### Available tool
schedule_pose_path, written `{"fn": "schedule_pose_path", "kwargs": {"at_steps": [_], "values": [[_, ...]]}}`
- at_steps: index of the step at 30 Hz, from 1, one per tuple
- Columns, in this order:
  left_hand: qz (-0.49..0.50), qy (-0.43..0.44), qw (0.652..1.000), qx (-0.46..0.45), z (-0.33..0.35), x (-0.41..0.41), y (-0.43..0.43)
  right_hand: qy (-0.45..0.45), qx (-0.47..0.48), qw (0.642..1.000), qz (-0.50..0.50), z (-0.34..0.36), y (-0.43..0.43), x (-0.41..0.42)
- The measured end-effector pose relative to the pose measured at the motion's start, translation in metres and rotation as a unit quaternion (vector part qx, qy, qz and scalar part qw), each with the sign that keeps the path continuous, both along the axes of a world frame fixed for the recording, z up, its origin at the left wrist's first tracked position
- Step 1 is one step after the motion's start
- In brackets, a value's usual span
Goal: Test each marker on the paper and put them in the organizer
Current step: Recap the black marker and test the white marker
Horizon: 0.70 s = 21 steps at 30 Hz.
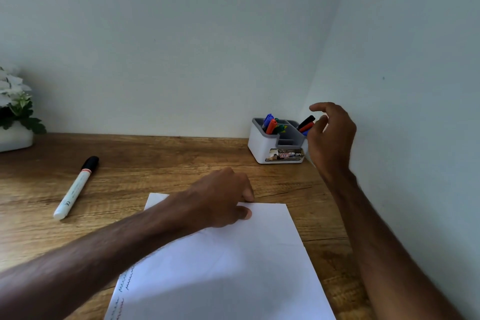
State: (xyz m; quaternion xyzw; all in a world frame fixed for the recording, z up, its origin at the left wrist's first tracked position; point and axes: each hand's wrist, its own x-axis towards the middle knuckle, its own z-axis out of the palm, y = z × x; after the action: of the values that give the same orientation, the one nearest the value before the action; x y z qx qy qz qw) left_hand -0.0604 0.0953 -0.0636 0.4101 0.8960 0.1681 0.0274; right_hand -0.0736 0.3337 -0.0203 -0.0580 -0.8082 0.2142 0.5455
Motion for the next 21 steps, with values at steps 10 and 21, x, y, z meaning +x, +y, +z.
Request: {"fn": "schedule_pose_path", "kwargs": {"at_steps": [10, 21], "values": [[-0.015, 0.025, 0.998, 0.054, -0.006, -0.003, -0.012, 0.016, 0.095, 0.982, 0.163, -0.004, -0.086, 0.020], [0.240, 0.212, 0.940, 0.116, 0.000, -0.012, -0.147, -0.134, 0.196, 0.917, 0.321, -0.029, -0.167, 0.045]]}}
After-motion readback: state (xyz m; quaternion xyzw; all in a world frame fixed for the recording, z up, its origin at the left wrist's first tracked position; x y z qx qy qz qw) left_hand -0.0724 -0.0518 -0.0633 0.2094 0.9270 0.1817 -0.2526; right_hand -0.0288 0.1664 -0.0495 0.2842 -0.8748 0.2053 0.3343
